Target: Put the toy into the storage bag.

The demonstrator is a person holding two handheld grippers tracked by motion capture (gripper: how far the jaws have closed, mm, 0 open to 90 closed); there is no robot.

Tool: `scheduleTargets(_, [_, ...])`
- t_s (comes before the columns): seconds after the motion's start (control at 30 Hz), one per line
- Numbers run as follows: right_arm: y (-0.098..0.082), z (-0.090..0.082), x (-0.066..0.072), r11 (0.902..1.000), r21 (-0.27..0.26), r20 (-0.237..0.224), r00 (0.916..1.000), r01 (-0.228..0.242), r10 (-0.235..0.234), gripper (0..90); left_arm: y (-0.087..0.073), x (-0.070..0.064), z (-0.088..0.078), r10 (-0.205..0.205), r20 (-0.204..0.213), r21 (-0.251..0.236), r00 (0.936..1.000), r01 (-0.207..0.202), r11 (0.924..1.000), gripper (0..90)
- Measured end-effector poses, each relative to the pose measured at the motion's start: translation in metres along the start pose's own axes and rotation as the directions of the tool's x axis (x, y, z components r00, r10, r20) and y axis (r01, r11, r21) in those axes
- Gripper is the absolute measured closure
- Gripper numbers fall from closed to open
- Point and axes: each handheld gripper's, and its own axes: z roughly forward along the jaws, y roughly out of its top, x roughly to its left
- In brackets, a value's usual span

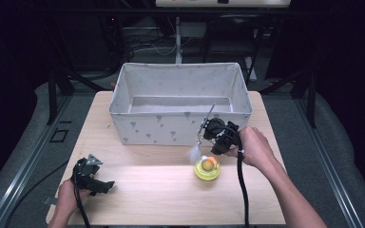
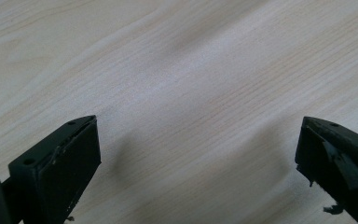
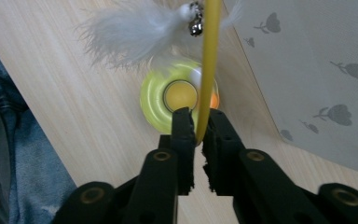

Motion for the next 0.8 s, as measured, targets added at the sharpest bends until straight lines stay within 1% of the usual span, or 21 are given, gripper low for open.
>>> scheduleTargets(0.03, [0.001,0.000,-0.001,1.0000,-0.006,-0.004,1.0000,-0.002,0.002,87.9,0.000,0.000,0.001,0.002,0.007,0.005,1.0000,-0.002,1.0000,0.1])
scheduleTargets(0.17, [0.003,0.000,-0.001,1.0000,-0.002,-0.010,0.9999,-0.001,0.001,88.2,0.001,-0.001,0.000,0.004,0.001,0.002,1.0000,-0.004,1.0000,0.2])
scheduleTargets(0.2, [0.003,0.000,0.000,1.0000,-0.006,-0.011,0.9999,0.002,-0.002,88.3,0.001,-0.001,0.000,0.004,0.001,0.000,1.0000,-0.004,1.0000,0.1])
scheduleTargets(0.23, [0.005,0.000,0.000,1.0000,0.001,-0.009,0.9999,0.008,-0.008,88.5,0.000,-0.001,0.000,0.004,-0.001,-0.001,1.0000,-0.004,1.0000,0.1])
scheduleTargets(0.27, [0.005,0.000,0.000,1.0000,0.001,-0.009,0.9999,0.008,-0.008,88.5,0.000,0.000,0.000,0.003,0.003,0.004,1.0000,-0.003,1.0000,0.1])
scheduleTargets(0.3, [0.005,0.000,0.000,0.9999,-0.010,-0.009,0.9999,0.008,-0.008,88.6,0.001,0.000,0.001,0.004,0.004,0.004,1.0000,-0.004,1.0000,0.1])
scheduleTargets(0.37, [0.005,-0.001,-0.001,0.9999,-0.010,-0.009,0.9999,0.008,-0.008,88.6,0.001,0.000,0.001,0.003,0.005,0.004,1.0000,-0.003,1.0000,0.2])
scheduleTargets(0.43, [0.006,-0.001,-0.001,0.9998,-0.019,-0.014,0.9999,-0.001,0.001,88.7,0.001,0.000,0.001,0.005,0.005,0.005,1.0000,-0.005,1.0000,0.2])
scheduleTargets(0.5, [0.006,-0.001,-0.001,0.9997,-0.025,-0.013,0.9999,-0.003,0.003,88.7,0.000,-0.001,0.000,0.004,-0.001,0.003,1.0000,-0.004,1.0000,0.1])
scheduleTargets(0.63, [0.007,-0.005,0.000,0.9991,-0.042,-0.013,0.9999,-0.007,0.007,88.8,0.000,0.000,-0.001,-0.004,-0.003,-0.005,1.0000,0.004,1.0000,0.2])
scheduleTargets(0.73, [0.006,-0.009,0.001,0.9986,-0.053,-0.008,0.9999,-0.011,0.011,88.8,0.000,0.001,-0.001,-0.003,0.004,-0.001,1.0000,0.003,1.0000,0.1])
scheduleTargets(0.8, [0.005,-0.012,0.001,0.9980,-0.061,-0.011,0.9998,-0.014,0.014,88.8,0.000,0.000,0.000,0.000,-0.001,-0.001,1.0000,0.000,1.0000,0.1])
